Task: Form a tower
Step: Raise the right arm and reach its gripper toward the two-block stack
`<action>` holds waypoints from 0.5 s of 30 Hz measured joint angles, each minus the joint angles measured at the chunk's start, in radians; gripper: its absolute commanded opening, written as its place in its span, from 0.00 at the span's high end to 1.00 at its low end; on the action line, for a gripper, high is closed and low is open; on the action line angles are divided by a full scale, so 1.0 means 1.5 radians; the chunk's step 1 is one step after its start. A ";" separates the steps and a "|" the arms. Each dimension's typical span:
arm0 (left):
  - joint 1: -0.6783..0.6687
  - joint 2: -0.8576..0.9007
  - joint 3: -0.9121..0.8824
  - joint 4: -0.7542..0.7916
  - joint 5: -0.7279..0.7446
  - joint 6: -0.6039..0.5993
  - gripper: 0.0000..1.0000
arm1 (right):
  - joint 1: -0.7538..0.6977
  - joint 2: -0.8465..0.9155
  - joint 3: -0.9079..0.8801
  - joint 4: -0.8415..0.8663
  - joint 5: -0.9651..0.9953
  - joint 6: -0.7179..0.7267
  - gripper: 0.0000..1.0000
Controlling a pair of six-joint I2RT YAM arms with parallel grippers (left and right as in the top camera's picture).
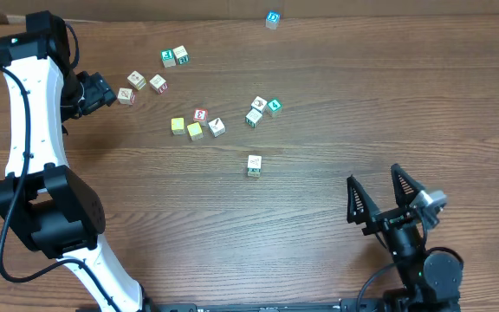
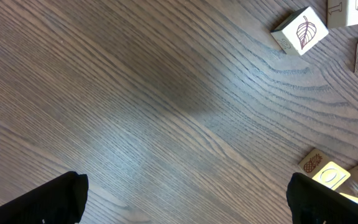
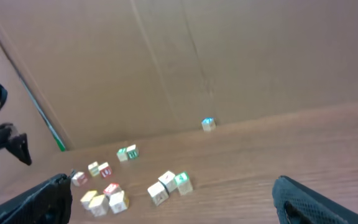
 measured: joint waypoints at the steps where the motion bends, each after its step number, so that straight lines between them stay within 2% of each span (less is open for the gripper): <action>1: 0.000 0.000 0.000 0.000 0.000 0.000 0.00 | 0.000 0.022 0.036 -0.019 0.001 0.004 0.00; 4: 0.000 0.000 0.000 0.001 0.003 0.000 0.01 | 0.000 0.105 0.166 -0.079 0.002 0.011 0.00; 8: 0.000 0.000 0.000 0.000 0.004 0.000 0.00 | 0.000 0.292 0.401 -0.199 -0.005 0.014 0.00; 15: 0.000 0.000 0.000 0.001 0.005 0.000 0.01 | 0.000 0.664 0.831 -0.512 -0.053 0.005 0.00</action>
